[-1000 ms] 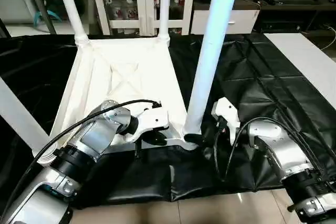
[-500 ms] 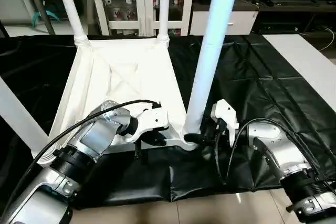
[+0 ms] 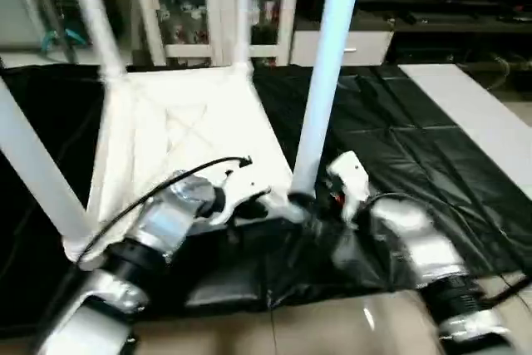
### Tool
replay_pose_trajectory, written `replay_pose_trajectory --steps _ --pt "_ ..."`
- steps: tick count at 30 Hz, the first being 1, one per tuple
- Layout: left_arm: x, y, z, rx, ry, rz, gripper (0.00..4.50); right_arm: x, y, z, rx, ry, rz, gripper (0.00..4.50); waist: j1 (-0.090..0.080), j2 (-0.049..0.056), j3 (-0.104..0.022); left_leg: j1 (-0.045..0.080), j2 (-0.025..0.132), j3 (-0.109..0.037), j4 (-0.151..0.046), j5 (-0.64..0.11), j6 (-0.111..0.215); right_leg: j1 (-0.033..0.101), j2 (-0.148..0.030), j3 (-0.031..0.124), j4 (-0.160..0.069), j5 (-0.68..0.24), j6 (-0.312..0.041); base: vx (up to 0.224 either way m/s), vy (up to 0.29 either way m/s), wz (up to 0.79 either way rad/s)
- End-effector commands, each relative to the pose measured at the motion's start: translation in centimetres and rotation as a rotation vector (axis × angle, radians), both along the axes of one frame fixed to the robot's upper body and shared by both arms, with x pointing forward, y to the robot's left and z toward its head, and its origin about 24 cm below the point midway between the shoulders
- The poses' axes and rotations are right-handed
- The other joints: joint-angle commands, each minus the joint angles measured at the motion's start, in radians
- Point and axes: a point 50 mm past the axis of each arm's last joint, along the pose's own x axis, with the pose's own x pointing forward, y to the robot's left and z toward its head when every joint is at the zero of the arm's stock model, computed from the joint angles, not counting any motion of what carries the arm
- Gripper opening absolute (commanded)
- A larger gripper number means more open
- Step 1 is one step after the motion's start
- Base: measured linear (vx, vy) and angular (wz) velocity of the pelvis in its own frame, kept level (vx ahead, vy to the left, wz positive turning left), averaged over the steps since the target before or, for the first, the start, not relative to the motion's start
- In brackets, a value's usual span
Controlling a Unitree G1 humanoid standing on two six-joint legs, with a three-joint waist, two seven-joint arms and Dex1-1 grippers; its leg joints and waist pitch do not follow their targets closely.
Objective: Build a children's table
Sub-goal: Rotate leg to tighten
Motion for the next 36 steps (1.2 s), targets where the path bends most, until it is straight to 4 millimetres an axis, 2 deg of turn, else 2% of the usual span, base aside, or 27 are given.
replay_pose_trajectory --steps 1,3,5,6,7,8,9,11,12,13,14,15,16,17,19,20,22,24,25,26,27,28,29,30,31,33,36 --pt "-0.9 -0.2 -2.5 0.040 0.085 0.054 0.00 -1.0 -2.0 -3.9 -0.105 0.190 -0.254 2.11 -0.008 0.006 -0.007 -0.016 0.029 -0.035 -0.100 -0.468 -0.049 0.004 -0.056 0.021 -0.109 -0.608 -0.066 -0.043 0.015 -0.19" --pt "-0.6 -0.4 -2.4 0.039 0.062 0.080 0.00 -0.9 -1.6 -4.3 -0.070 0.217 -0.385 2.09 -0.019 0.015 -0.010 -0.005 0.028 -0.040 -0.100 -0.520 -0.044 -0.003 -0.054 0.016 -0.117 -0.578 -0.069 0.000 0.000 0.00" --pt "-0.1 -0.9 -2.2 0.032 0.032 0.106 0.00 -0.9 -0.5 -4.7 -0.036 0.262 -0.532 2.09 -0.023 0.014 -0.015 -0.007 0.026 -0.038 -0.101 -0.494 -0.041 -0.006 -0.053 0.022 -0.116 -0.525 -0.086 0.000 0.000 0.00" --pt "-0.1 -0.9 -2.2 0.031 0.029 0.108 0.00 -0.9 -0.3 -4.7 -0.033 0.268 -0.545 2.08 -0.025 0.018 -0.010 -0.005 0.027 -0.038 -0.102 -0.507 -0.045 -0.013 -0.051 0.022 -0.116 -0.508 -0.093 0.000 0.000 0.00" --pt "0.1 -1.3 -2.1 0.031 0.012 0.110 0.00 -0.5 1.3 -4.4 -0.041 0.264 -0.566 2.07 -0.028 0.021 -0.009 -0.003 0.027 -0.038 -0.101 -0.538 -0.049 -0.015 -0.047 0.021 -0.118 -0.500 -0.092 0.000 0.000 0.00" --pt "0.2 -1.4 -2.1 0.032 0.010 0.109 0.00 -0.4 1.6 -4.2 -0.035 0.260 -0.563 2.07 -0.032 0.020 -0.010 -0.003 0.026 -0.038 -0.101 -0.547 -0.052 -0.017 -0.046 0.021 -0.117 -0.495 -0.093 0.000 0.000 0.00" --pt "0.3 -1.6 -2.2 0.035 0.001 0.110 0.00 0.1 2.5 -3.6 0.007 0.247 -0.557 2.07 -0.037 0.019 -0.012 -0.005 0.026 -0.041 -0.103 -0.562 -0.053 -0.013 -0.046 0.019 -0.115 -0.480 -0.093 0.000 0.000 0.00" --pt "0.3 -1.7 -2.2 0.036 -0.001 0.113 0.00 0.4 3.2 -3.0 0.062 0.228 -0.521 2.07 -0.039 0.017 -0.015 -0.011 0.027 -0.040 -0.103 -0.544 -0.046 -0.010 -0.047 0.021 -0.111 -0.438 -0.097 0.000 0.000 0.00" --pt "0.3 -1.7 -2.3 0.036 -0.001 0.114 0.00 0.5 3.5 -2.8 0.080 0.217 -0.497 2.06 -0.036 0.017 -0.017 -0.015 0.028 -0.037 -0.102 -0.505 -0.043 -0.007 -0.047 0.025 -0.106 -0.377 -0.111 0.000 0.000 0.00" --pt "0.3 -1.7 -2.3 0.036 -0.001 0.115 0.00 0.5 4.0 -2.5 0.097 0.205 -0.458 2.06 -0.033 0.012 -0.019 -0.018 0.029 -0.032 -0.100 -0.461 -0.037 -0.005 -0.047 0.028 -0.100 -0.313 -0.128 0.000 0.000 0.00" --pt "0.3 -1.7 -2.3 0.036 -0.001 0.115 0.00 0.5 4.0 -2.5 0.098 0.204 -0.454 2.06 -0.032 0.012 -0.017 -0.020 0.029 -0.030 -0.100 -0.443 -0.034 -0.003 -0.046 0.029 -0.097 -0.294 -0.135 0.000 0.000 0.00" --pt "0.3 -1.7 -2.3 0.036 -0.003 0.115 0.00 0.5 4.4 -2.3 0.113 0.194 -0.425 2.06 -0.031 0.012 -0.016 -0.021 0.029 -0.028 -0.101 -0.435 -0.032 -0.003 -0.046 0.030 -0.096 -0.289 -0.140 0.000 0.000 0.00" --pt "0.3 -1.6 -2.4 0.038 -0.003 0.115 0.00 0.5 4.6 -2.0 0.109 0.171 -0.392 2.06 -0.030 0.008 -0.013 -0.021 0.029 -0.026 -0.101 -0.446 -0.026 -0.004 -0.047 0.030 -0.101 -0.348 -0.133 0.000 0.000 0.00" --pt "0.3 -1.4 -2.5 0.042 -0.005 0.114 0.00 0.5 4.8 -1.6 0.110 0.129 -0.353 2.06 -0.029 0.010 -0.014 -0.017 0.029 -0.026 -0.099 -0.450 -0.026 -0.007 -0.048 0.031 -0.102 -0.362 -0.132 0.000 0.000 0.00" --pt "0.3 -1.2 -2.6 0.046 -0.006 0.112 0.00 0.6 4.8 -1.3 0.104 0.100 -0.329 2.06 -0.024 0.008 -0.017 -0.019 0.030 -0.025 -0.098 -0.420 -0.022 -0.006 -0.050 0.035 -0.101 -0.343 -0.132 0.000 0.000 0.00" --pt "0.3 -1.1 -2.6 0.049 -0.007 0.107 0.00 0.7 4.6 -1.1 0.094 0.080 -0.324 2.41 -0.024 0.008 -0.016 -0.023 0.030 -0.024 -0.099 -0.406 -0.023 -0.005 -0.048 0.035 -0.098 -0.323 -0.138 0.000 0.000 0.00" --pt "0.1 -0.7 -2.7 0.054 -0.003 0.082 0.00 0.9 3.7 -0.6 0.070 0.033 -0.288 2.78 -0.021 0.008 -0.018 -0.020 0.032 -0.020 -0.096 -0.384 -0.017 -0.004 -0.045 0.036 -0.094 -0.279 -0.152 0.000 0.000 0.00" --pt "0.0 -0.5 -2.8 0.059 0.002 0.073 0.00 1.0 3.2 -0.2 0.059 0.006 -0.260 2.84 -0.018 0.009 -0.017 -0.023 0.032 -0.019 -0.097 -0.367 -0.015 0.000 -0.045 0.036 -0.092 -0.261 -0.159 0.000 0.000 0.00" --pt "-0.1 -0.1 -2.8 0.069 0.017 0.059 0.00 1.3 1.8 0.6 0.035 -0.033 -0.215 2.94 -0.017 0.010 -0.018 -0.022 0.033 -0.018 -0.096 -0.356 -0.014 0.000 -0.045 0.037 -0.089 -0.242 -0.167 0.000 0.000 0.00" --pt "-0.1 -0.1 -2.8 0.070 0.017 0.059 0.00 1.3 1.8 0.6 0.034 -0.034 -0.214 3.07 -0.016 0.006 -0.019 -0.024 0.033 -0.017 -0.095 -0.345 -0.010 0.005 -0.044 0.035 -0.088 -0.229 -0.170 0.000 0.000 0.00" --pt "-0.3 0.2 -2.9 0.076 0.028 0.038 0.00 1.4 0.7 1.2 0.020 -0.056 -0.144 3.18 -0.012 0.005 -0.021 -0.027 0.032 -0.014 -0.091 -0.302 0.006 0.011 -0.045 0.036 -0.083 -0.186 -0.178 0.000 0.000 0.00" --pt "-0.3 0.3 -2.9 0.077 0.030 0.034 0.00 1.4 0.5 1.3 0.017 -0.060 -0.128 3.23 -0.007 0.009 -0.022 -0.024 0.033 -0.010 -0.085 -0.263 0.025 0.009 -0.046 0.036 -0.081 -0.146 -0.192 0.000 0.000 0.00" --pt "-0.4 0.4 -2.9 0.079 0.037 0.027 0.00 1.4 -0.1 1.5 0.011 -0.063 -0.102 3.23 -0.006 0.011 -0.022 -0.023 0.033 -0.007 -0.084 -0.248 0.030 0.007 -0.046 0.037 -0.079 -0.128 -0.203 0.000 0.000 0.00" --pt "-0.5 0.6 -2.9 0.081 0.044 0.013 0.00 1.4 -0.7 1.9 0.000 -0.072 -0.067 3.29 -0.005 0.009 -0.022 -0.028 0.034 -0.004 -0.082 -0.216 0.036 0.014 -0.045 0.036 -0.075 -0.100 -0.216 0.000 0.000 0.00" --pt "-0.8 0.8 -3.0 0.078 0.067 -0.019 0.00 1.1 -2.0 2.4 -0.037 -0.087 0.031 3.44 -0.002 0.012 -0.025 -0.029 0.035 -0.002 -0.078 -0.181 0.040 0.019 -0.043 0.033 -0.070 -0.058 -0.225 0.000 0.000 0.00" --pt "-1.1 0.9 -3.0 0.077 0.087 -0.057 0.00 0.6 -2.9 2.7 -0.078 -0.091 0.138 3.60 0.002 0.009 -0.026 -0.028 0.034 0.001 -0.070 -0.128 0.060 0.022 -0.041 0.032 -0.061 0.019 -0.244 0.000 0.000 0.00" --pt "-2.2 1.2 -3.2 0.083 0.178 -0.179 0.00 -0.6 -4.2 3.0 -0.112 -0.066 0.325 3.89 0.008 0.012 -0.023 -0.027 0.035 0.005 -0.065 -0.111 0.097 0.023 -0.044 0.033 -0.059 0.036 -0.265 0.000 0.000 0.00"
